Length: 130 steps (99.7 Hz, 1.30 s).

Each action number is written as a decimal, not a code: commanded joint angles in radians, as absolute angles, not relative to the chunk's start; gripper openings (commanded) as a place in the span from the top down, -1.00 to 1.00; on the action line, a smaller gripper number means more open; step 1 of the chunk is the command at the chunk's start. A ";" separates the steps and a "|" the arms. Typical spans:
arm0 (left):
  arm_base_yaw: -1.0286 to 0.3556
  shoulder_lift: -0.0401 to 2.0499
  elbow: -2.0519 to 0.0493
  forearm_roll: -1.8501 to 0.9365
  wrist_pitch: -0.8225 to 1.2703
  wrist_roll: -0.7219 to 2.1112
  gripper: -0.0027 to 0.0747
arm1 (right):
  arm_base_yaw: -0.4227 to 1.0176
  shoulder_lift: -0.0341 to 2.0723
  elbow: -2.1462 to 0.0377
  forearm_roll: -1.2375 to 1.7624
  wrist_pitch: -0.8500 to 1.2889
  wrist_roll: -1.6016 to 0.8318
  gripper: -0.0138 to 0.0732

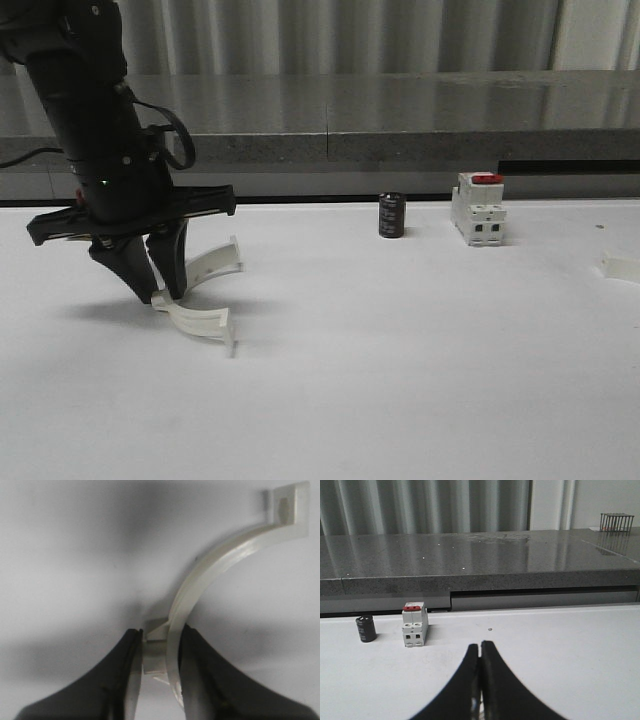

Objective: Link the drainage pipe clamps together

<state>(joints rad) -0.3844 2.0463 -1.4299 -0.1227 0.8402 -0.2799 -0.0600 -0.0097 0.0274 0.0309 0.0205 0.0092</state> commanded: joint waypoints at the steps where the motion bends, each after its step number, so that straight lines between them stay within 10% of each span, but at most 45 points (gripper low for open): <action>1: -0.392 2.000 -1.454 -0.135 0.817 -0.291 0.09 | -0.060 -0.030 0.011 0.030 -0.056 0.000 0.84; 11: -0.392 2.000 -1.459 -0.135 0.821 -0.291 -0.26 | -0.060 -0.030 0.011 0.030 -0.056 0.000 0.84; 27: -0.392 1.987 -1.489 -0.120 0.873 -0.291 -0.21 | -0.060 -0.030 0.011 0.030 -0.056 0.000 0.84; 48: -0.390 1.896 -1.503 -0.076 0.892 -0.289 0.12 | -0.060 -0.030 0.011 0.030 -0.056 0.000 0.84; 73: -0.385 1.762 -1.499 0.092 0.972 -0.289 0.98 | -0.060 -0.030 0.011 0.030 -0.056 0.000 0.84; 130: -0.176 1.405 -1.312 0.200 0.959 -0.280 0.99 | -0.060 -0.030 0.011 0.030 -0.056 0.000 0.84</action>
<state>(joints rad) -0.2162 1.5011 -1.3270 0.1700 0.9934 -0.2787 -0.0600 -0.0097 0.0274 0.0309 0.0205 0.0092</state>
